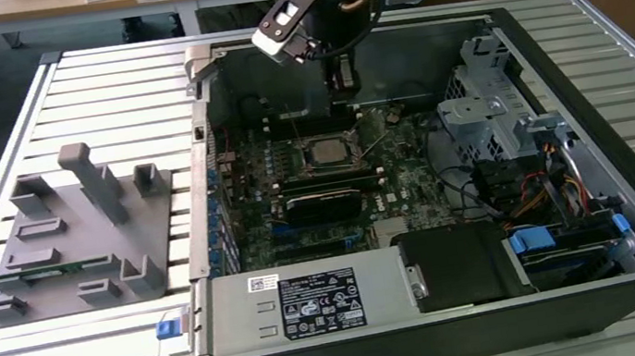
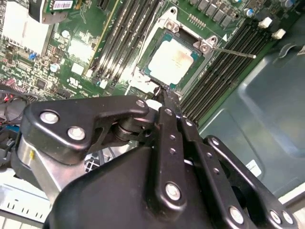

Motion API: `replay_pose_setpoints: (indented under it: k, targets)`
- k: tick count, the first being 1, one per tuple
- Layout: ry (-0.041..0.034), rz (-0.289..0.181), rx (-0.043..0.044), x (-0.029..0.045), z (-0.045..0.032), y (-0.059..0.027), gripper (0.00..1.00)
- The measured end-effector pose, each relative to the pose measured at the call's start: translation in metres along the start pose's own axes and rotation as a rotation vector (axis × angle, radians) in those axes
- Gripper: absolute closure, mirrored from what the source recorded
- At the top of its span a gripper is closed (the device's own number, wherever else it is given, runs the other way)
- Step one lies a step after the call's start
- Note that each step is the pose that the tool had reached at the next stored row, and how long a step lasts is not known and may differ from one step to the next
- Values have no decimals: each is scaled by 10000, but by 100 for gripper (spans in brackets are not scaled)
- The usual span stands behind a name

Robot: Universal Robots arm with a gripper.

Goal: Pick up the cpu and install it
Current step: 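Close the cpu cover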

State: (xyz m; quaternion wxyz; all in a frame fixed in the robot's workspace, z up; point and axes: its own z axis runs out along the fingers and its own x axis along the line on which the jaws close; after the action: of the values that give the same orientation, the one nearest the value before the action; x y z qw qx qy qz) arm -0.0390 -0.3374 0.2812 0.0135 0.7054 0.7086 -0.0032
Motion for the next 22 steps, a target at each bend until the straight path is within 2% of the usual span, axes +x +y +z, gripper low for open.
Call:
replay_pose_setpoints:
  k: [12, 22]
  targets:
    - [-2, -2, 1, -1, 0, 11, 89]
    - [-2, 0, 1, -2, 2, 123, 89]
